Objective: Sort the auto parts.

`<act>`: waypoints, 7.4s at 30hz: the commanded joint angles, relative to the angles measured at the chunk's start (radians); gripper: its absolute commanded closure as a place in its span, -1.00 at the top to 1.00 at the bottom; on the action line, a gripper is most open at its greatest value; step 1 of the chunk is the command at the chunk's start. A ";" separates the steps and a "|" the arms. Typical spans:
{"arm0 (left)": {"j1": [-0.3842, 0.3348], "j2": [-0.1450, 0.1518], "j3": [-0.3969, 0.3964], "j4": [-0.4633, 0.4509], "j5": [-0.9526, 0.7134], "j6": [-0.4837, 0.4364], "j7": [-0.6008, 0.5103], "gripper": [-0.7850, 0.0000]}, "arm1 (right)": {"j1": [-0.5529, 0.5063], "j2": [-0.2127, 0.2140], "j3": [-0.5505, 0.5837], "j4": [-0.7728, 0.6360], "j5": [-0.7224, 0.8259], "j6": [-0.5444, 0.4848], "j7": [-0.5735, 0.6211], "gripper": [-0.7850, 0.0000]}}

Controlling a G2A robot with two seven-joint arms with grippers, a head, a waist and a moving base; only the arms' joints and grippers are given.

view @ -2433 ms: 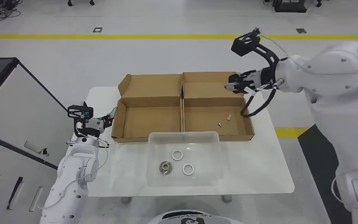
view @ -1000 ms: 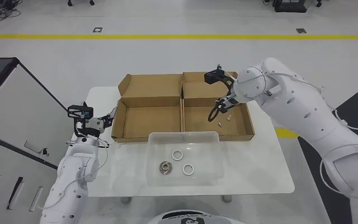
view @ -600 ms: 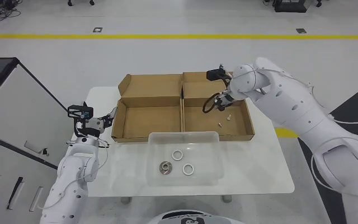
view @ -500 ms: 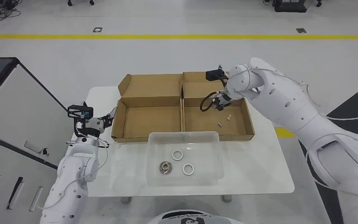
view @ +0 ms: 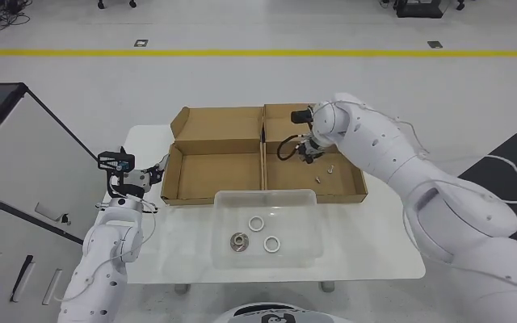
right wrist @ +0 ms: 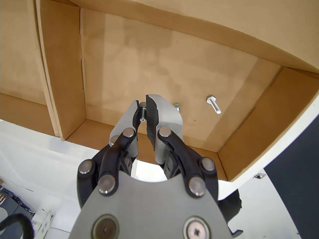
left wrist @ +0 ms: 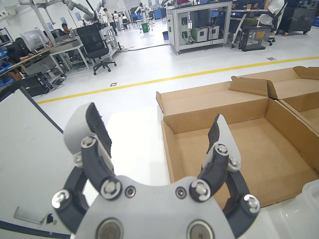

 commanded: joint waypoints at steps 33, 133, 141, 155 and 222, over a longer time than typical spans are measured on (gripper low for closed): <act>0.000 0.000 0.000 0.000 0.000 0.000 0.000 1.00 | -0.010 -0.244 -0.018 0.450 -0.034 -0.048 -0.108 -1.00; 0.000 0.000 0.000 0.000 0.000 0.000 0.000 1.00 | -0.685 0.389 1.067 -0.650 0.617 -0.549 0.322 1.00; -0.014 0.015 0.003 -0.164 0.129 -0.174 -0.215 1.00 | -0.685 0.389 1.067 -0.650 0.617 -0.549 0.322 1.00; -0.289 0.021 0.222 -0.365 0.082 -0.500 -1.047 1.00 | -0.685 0.389 1.067 -0.650 0.617 -0.549 0.322 1.00; -1.129 -0.010 1.312 0.041 -0.690 -0.333 -1.463 1.00 | -0.685 0.389 1.067 -0.650 0.617 -0.549 0.322 1.00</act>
